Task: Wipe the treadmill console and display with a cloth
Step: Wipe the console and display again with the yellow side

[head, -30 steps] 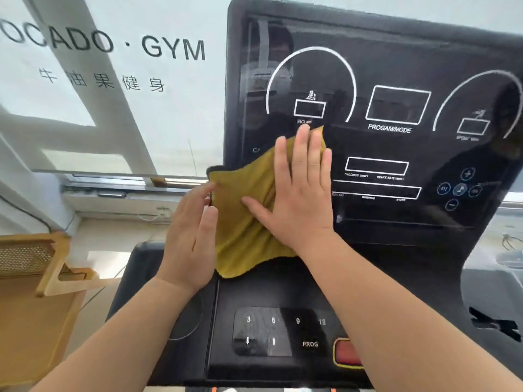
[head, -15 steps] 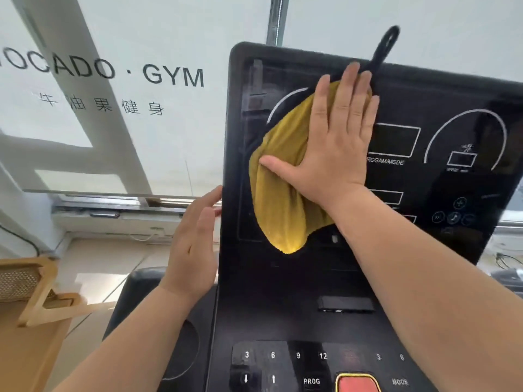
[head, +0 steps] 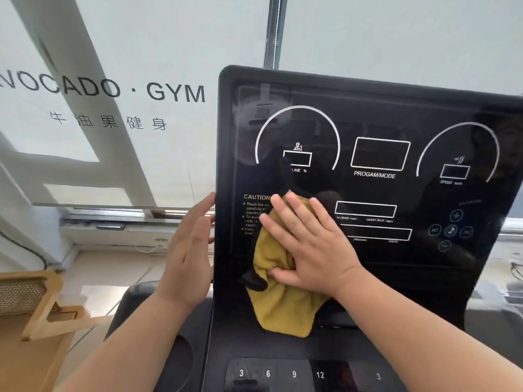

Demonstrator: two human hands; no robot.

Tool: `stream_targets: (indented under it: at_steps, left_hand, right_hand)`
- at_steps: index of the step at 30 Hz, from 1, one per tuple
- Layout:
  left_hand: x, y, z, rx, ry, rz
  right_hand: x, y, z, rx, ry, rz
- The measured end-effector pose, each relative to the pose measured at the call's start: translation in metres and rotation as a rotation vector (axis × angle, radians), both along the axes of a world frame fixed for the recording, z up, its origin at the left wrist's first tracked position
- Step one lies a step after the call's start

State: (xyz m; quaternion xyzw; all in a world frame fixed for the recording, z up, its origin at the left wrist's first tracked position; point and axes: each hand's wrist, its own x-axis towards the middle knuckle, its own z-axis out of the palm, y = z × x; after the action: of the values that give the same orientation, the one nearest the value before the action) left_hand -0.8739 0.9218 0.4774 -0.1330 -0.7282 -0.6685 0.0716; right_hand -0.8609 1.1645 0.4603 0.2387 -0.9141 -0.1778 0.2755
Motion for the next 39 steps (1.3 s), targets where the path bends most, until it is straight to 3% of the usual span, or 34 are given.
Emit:
stream_targets:
  at_steps: [5,9,16,26,29,33,36,39]
  left_hand:
    - [0.003,0.002,0.003,0.022,-0.028,-0.005]
    - [0.003,0.000,0.003,-0.005,-0.058,-0.002]
    - [0.003,-0.009,0.004,-0.038,-0.051,-0.082]
    - [0.005,-0.011,0.004,0.043,-0.118,-0.138]
    - [0.007,-0.011,0.007,0.060,-0.132,-0.156]
    - [0.008,-0.013,0.006,0.071,-0.142,-0.161]
    - [0.008,-0.015,0.007,0.101,-0.150,-0.175]
    - [0.007,-0.016,0.006,0.150,-0.172,-0.185]
  right_hand:
    - [-0.014,0.039,0.047,-0.212,0.126,-0.228]
    - [-0.053,0.016,0.110,-0.275,0.136,-0.294]
    - [-0.085,-0.052,0.134,-0.036,0.069,-0.086]
    - [-0.014,-0.013,0.021,0.129,-0.048,0.090]
    - [-0.018,0.022,0.043,0.129,0.005,0.066]
    - [-0.052,0.051,0.118,0.126,0.081,-0.024]
    - [-0.080,0.037,0.170,0.152,0.046,-0.025]
    - [-0.094,0.000,0.176,0.141,0.054,-0.036]
